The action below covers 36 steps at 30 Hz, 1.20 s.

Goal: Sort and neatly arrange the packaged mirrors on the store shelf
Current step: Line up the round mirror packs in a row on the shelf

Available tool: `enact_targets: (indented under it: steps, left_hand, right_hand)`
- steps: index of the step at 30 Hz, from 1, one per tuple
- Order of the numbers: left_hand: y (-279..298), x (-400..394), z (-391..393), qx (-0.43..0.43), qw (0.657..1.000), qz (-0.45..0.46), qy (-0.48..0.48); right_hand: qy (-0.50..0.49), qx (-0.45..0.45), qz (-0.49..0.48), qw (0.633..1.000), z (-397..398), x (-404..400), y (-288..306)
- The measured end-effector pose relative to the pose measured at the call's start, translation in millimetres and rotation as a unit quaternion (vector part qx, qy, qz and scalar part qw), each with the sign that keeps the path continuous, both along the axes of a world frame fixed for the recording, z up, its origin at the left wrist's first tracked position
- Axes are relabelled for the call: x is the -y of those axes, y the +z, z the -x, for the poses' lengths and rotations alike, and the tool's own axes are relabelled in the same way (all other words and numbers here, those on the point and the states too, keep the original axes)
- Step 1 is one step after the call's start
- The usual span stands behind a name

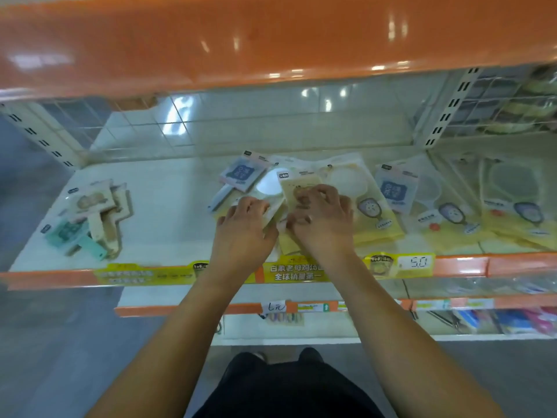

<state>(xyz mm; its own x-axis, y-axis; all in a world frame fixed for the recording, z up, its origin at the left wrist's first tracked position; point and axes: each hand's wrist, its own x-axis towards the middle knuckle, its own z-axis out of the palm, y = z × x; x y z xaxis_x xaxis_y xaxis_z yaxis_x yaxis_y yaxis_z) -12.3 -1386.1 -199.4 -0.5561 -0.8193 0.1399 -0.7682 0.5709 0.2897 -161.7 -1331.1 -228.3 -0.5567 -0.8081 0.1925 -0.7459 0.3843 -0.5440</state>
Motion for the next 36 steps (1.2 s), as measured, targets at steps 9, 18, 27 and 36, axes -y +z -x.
enact_targets:
  steps: [9,18,27,36]
  left_hand:
    - [4,-1,-57,0.025,0.995,0.003,0.097]
    - [0,19,-112,0.008,0.991,-0.004,0.135]
    - [-4,71,-190,-0.023,0.991,-0.019,0.131]
    - [-14,128,-275,-0.060,0.989,-0.004,0.133]
  right_hand:
    - [0.106,0.024,0.027,0.994,-51,27,6]
    - [0.158,0.029,0.023,0.987,-105,58,1]
    - [0.158,0.012,-0.012,0.987,-183,101,3]
    - [0.150,-0.006,0.004,0.989,-267,155,5]
